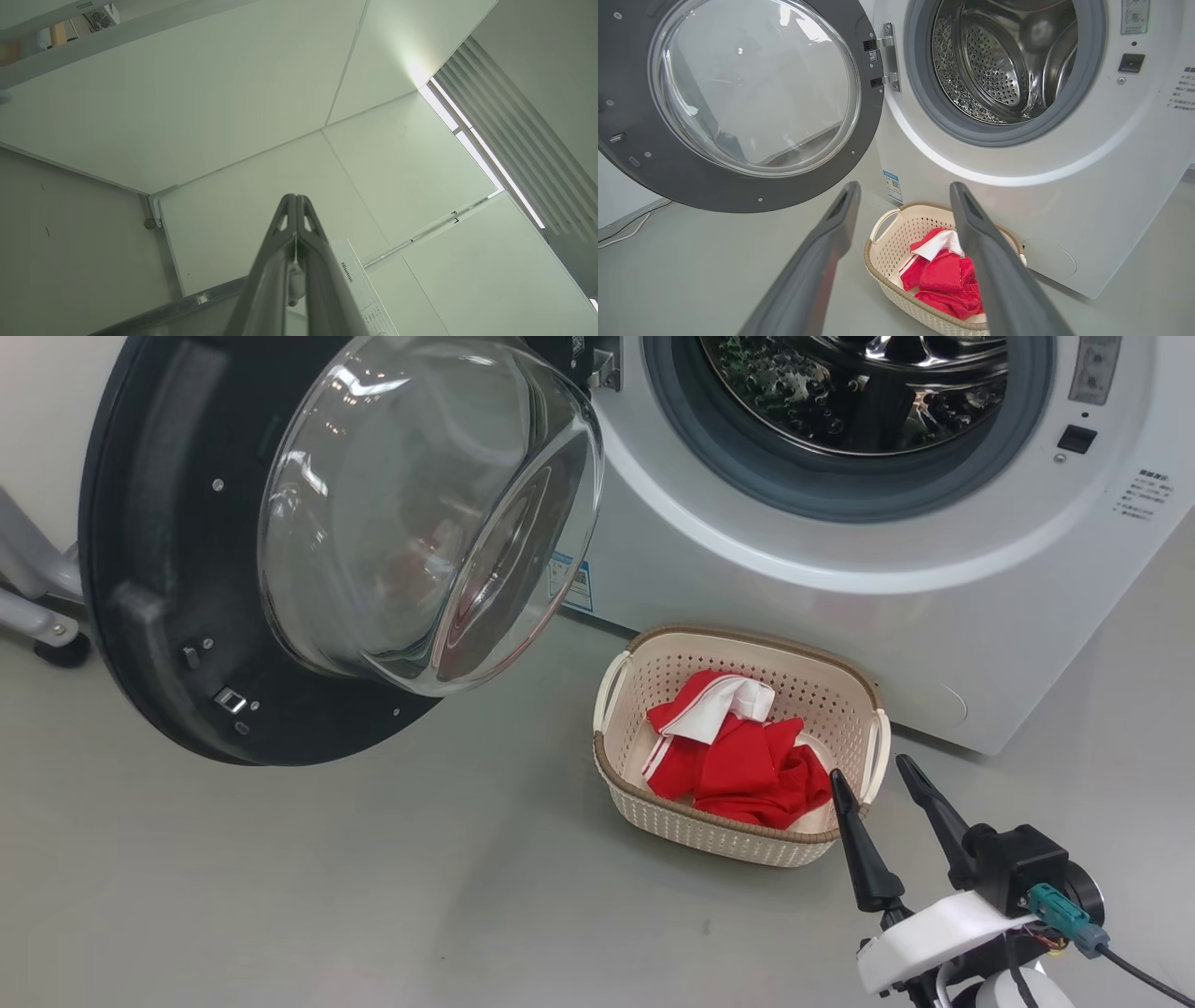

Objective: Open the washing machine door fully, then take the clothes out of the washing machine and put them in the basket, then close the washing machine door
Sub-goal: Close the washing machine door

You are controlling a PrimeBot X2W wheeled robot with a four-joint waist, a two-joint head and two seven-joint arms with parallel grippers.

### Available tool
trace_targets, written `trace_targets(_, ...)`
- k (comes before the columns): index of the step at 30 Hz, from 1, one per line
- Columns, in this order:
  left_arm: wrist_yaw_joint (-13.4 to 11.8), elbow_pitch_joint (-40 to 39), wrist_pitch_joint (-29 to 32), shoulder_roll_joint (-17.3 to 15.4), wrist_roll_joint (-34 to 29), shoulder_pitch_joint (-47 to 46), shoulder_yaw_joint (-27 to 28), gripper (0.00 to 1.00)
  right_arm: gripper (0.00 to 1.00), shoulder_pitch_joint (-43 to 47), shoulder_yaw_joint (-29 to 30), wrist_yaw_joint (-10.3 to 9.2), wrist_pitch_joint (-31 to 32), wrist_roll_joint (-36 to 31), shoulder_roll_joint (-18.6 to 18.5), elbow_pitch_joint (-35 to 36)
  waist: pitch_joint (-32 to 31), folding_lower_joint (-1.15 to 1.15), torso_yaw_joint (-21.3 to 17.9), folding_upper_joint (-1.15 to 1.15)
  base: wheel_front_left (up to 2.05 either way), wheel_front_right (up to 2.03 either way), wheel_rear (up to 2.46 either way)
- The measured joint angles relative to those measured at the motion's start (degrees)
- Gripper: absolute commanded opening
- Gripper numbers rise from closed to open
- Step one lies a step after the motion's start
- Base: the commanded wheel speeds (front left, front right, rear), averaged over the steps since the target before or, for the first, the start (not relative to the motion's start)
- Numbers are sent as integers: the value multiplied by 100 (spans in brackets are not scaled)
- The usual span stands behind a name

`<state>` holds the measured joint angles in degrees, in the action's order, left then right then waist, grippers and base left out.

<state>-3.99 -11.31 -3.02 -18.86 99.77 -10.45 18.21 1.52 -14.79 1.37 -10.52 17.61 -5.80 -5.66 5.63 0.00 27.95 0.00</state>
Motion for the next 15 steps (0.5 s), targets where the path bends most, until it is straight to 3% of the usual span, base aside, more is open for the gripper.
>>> trace_targets(3,-146,396,308,-171,261,-144,-36,0,100,-6,-12,1,24,-7,-42,16,54,0,-50,0,0,0,0)
trace_targets(15,-261,1730,1161,-566,754,-419,-185,0,100,-135,-86,35,159,-73,-159,163,271,0,-314,0,0,0,0)
